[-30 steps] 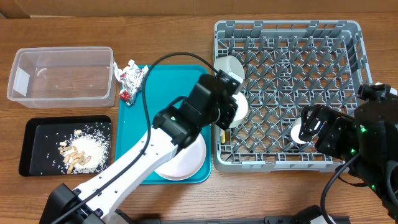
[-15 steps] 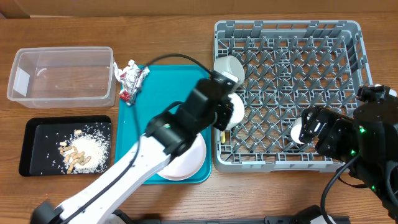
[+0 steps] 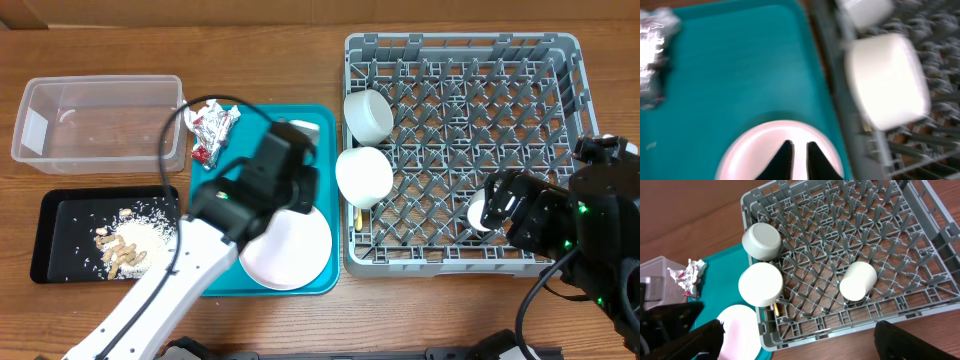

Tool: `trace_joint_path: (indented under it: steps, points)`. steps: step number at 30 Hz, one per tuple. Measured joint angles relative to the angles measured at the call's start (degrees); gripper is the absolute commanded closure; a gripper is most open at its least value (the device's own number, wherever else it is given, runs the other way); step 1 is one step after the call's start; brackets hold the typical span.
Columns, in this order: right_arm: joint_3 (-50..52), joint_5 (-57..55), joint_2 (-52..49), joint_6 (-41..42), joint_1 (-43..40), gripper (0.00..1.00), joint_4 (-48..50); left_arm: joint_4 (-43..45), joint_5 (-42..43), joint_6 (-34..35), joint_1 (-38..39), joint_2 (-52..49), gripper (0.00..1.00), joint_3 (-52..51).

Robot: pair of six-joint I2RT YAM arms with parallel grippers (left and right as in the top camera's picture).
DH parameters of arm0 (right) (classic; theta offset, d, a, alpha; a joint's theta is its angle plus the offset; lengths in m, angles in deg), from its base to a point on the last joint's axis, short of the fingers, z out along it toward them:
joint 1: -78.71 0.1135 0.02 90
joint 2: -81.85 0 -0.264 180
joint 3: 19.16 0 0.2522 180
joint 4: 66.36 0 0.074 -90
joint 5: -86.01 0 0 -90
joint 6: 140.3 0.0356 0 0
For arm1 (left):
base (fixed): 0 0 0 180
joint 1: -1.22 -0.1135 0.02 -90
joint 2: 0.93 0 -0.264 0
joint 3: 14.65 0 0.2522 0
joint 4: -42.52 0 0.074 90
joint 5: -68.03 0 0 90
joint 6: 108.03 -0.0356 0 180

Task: Sort waste into correct bins and load items into the dishwasher rack
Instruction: 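Move the left gripper to the silver foil wrapper on the teal tray and grasp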

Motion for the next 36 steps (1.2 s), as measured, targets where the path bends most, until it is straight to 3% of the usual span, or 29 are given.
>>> trace_joint_path:
  steps: [2, 3, 6, 7, 12, 19, 22, 26, 31, 36]
  points:
    - [0.0, 0.0, 0.0, -0.3, 0.0, 0.00, 0.2, -3.7, -0.2, 0.9, -5.6, 1.2, 0.54, 2.1]
    - [0.0, 0.0, 0.0, -0.4, 0.0, 0.00, 0.4, -5.4, -0.2, 0.9, -8.9, 2.0, 0.34, 3.5]
    - [0.0, 0.0, 0.0, -0.8, 0.0, 0.00, 1.7, -8.7, 1.2, 0.4, -19.5, 4.9, 0.18, 8.0]
    - [0.0, 0.0, 0.0, -0.9, 0.0, 0.00, 2.2, -9.2, 1.9, 0.0, -21.7, 5.6, 0.16, 8.9]
    - [0.0, 0.0, 0.0, -1.0, 0.0, 0.00, 5.7, -9.9, 8.9, -2.9, -29.2, 7.1, 0.22, 10.3]
    - [0.0, 0.2, -0.6, -1.0, 0.0, 0.00, 7.5, -6.9, 11.1, -10.5, -27.5, 0.3, 0.25, 10.4]
    - [0.0, 0.9, -1.6, -1.0, 0.0, 0.00, 7.3, -3.6, 9.4, -12.7, -25.4, -6.1, 0.31, 10.4]
    - [0.0, 1.8, -3.6, -1.0, 0.0, 0.00, 6.5, 1.7, 4.4, -15.0, -22.4, -15.5, 0.24, 10.3]
    - [0.0, 2.2, -5.6, -1.0, 0.0, 0.00, 4.9, 7.4, -5.8, -15.0, -19.0, -23.5, 0.23, 10.3]
    - [0.0, 2.4, -7.6, -1.0, 0.0, 0.00, 4.1, 11.0, -11.1, -14.3, -18.5, -28.4, 0.32, 10.3]
